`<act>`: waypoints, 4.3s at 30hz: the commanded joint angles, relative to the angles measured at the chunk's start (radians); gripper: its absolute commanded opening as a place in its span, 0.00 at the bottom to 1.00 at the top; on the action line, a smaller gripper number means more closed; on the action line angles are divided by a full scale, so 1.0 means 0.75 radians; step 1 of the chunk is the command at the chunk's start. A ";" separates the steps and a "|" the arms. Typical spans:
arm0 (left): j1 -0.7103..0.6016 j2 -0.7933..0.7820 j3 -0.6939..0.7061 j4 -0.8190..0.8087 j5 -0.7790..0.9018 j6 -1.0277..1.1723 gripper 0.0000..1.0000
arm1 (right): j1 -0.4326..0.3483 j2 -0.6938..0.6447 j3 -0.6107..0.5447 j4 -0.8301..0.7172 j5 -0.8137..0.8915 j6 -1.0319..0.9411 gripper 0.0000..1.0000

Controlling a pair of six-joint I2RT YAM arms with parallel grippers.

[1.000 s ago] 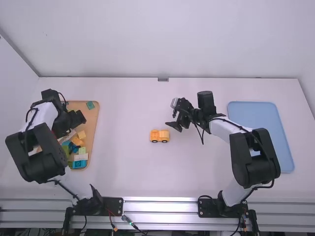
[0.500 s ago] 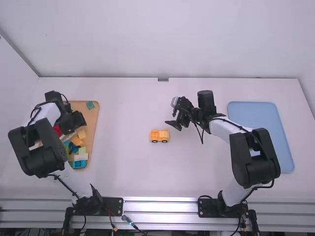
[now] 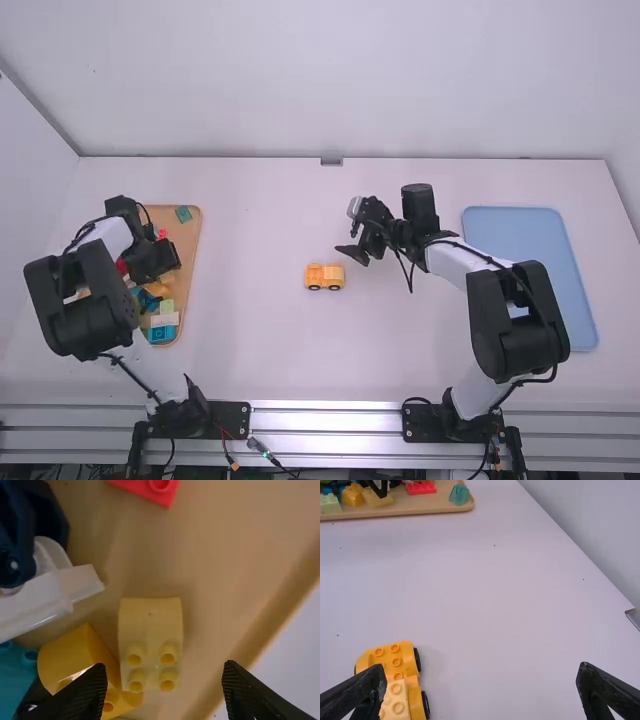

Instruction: Assemble lego blocks to make yellow taxi

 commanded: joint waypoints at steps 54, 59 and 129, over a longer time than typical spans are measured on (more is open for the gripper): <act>-0.014 -0.001 0.002 0.087 -0.062 -0.168 0.02 | -0.003 -0.015 0.018 -0.041 -0.008 0.003 0.99; -0.014 -0.008 0.034 0.071 -0.063 -0.402 0.02 | -0.003 -0.015 0.018 -0.042 -0.007 0.003 0.99; -1.140 0.023 -0.080 0.097 -0.222 -2.552 0.23 | -0.189 -0.239 0.017 -1.028 -0.506 -1.121 0.99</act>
